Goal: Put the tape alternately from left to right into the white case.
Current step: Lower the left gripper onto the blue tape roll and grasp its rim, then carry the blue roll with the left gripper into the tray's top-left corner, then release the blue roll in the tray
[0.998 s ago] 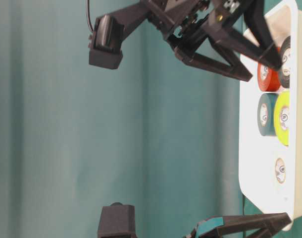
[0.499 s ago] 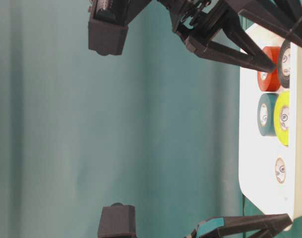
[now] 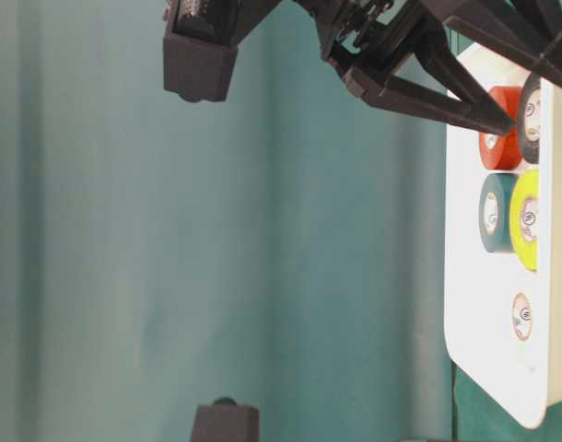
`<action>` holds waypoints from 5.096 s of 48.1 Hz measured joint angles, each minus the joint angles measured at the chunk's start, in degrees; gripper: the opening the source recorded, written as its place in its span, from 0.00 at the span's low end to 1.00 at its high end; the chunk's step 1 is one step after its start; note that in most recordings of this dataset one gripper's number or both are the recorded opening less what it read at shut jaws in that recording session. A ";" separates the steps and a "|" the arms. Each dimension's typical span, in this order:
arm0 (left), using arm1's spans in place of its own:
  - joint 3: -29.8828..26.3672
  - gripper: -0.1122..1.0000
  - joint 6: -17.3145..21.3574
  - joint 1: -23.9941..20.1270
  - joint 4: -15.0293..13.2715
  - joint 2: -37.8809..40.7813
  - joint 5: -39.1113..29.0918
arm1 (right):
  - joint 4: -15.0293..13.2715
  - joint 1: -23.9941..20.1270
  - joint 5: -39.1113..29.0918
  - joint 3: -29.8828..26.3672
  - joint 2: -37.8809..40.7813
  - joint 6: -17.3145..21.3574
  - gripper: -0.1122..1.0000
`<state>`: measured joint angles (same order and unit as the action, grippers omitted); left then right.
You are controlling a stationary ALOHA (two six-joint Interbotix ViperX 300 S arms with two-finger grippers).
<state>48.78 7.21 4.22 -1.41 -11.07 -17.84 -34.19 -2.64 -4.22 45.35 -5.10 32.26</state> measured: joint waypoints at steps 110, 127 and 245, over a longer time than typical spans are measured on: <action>4.57 0.33 0.18 -1.49 0.00 4.75 2.46 | 0.09 -0.62 0.09 0.09 0.09 0.18 0.80; 1.49 0.33 0.18 -1.14 -0.09 -1.49 -5.62 | 0.09 -0.70 0.00 0.09 0.09 0.18 0.80; -15.73 0.88 20.04 -34.37 0.26 17.23 11.60 | 0.09 -0.70 0.09 0.09 0.97 0.18 0.80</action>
<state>33.05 27.25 -30.15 -1.14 6.15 -6.24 -34.10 -3.34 -4.13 45.44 -4.13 32.43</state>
